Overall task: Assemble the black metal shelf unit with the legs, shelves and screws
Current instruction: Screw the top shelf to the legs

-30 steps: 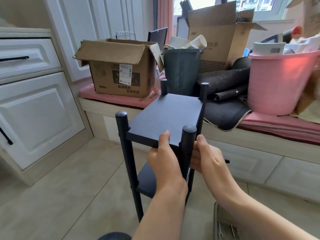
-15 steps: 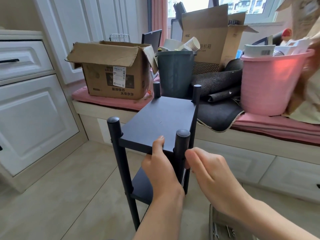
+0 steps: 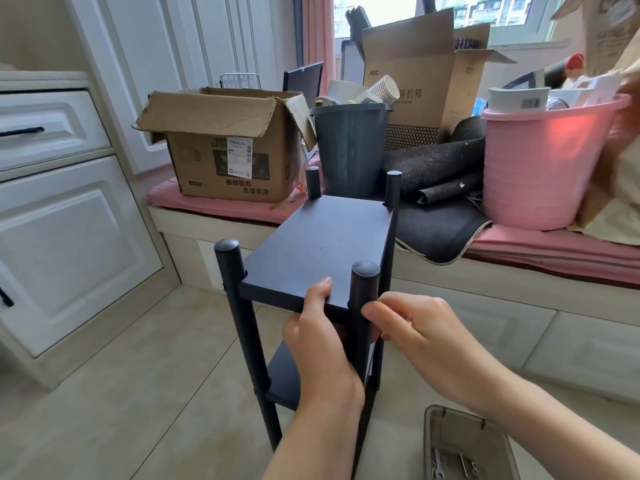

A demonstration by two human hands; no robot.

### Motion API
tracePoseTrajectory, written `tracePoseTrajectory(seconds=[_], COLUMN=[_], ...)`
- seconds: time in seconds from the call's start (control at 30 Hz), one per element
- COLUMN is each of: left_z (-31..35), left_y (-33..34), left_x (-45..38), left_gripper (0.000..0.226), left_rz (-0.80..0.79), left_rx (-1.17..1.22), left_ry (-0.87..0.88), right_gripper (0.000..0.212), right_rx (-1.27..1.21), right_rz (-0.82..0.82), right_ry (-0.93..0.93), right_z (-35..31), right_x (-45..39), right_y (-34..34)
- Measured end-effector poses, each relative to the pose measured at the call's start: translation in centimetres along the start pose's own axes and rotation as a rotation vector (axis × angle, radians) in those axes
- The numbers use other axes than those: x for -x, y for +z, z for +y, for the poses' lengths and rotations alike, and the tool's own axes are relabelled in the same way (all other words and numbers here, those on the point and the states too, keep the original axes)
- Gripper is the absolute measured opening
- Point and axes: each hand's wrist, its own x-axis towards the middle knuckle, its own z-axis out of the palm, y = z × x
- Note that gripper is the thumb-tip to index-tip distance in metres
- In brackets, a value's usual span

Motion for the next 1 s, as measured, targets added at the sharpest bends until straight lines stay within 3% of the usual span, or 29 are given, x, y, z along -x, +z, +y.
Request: tracePoseTrajectory(seconds=[0.27, 0.83, 0.93, 1.0], left_z=[0.3, 0.6, 0.6, 0.6], left_y=[-0.2, -0.5, -0.5, -0.5], left_x=[0.0, 0.7, 0.6, 0.6], left_gripper=[0.057, 0.048, 0.051, 0.041], left_rz=[-0.042, -0.135, -0.144, -0.134], left_rx=[0.025, -0.020, -0.022, -0.005], left_ry=[-0.024, 0.007, 0.017, 0.021], right_gripper=[0.068, 0.064, 0.068, 0.075], right_rx=[0.029, 0.089, -0.038, -0.199], right_rz=[0.082, 0.087, 0.092, 0.147], right_ry=[-0.069, -0.118, -0.098, -0.052], right_z=[-0.5, -0.2, 0.3, 0.6], right_x=[0.5, 0.6, 0.4, 0.0], right_y=[0.8, 0.2, -0.1, -0.8])
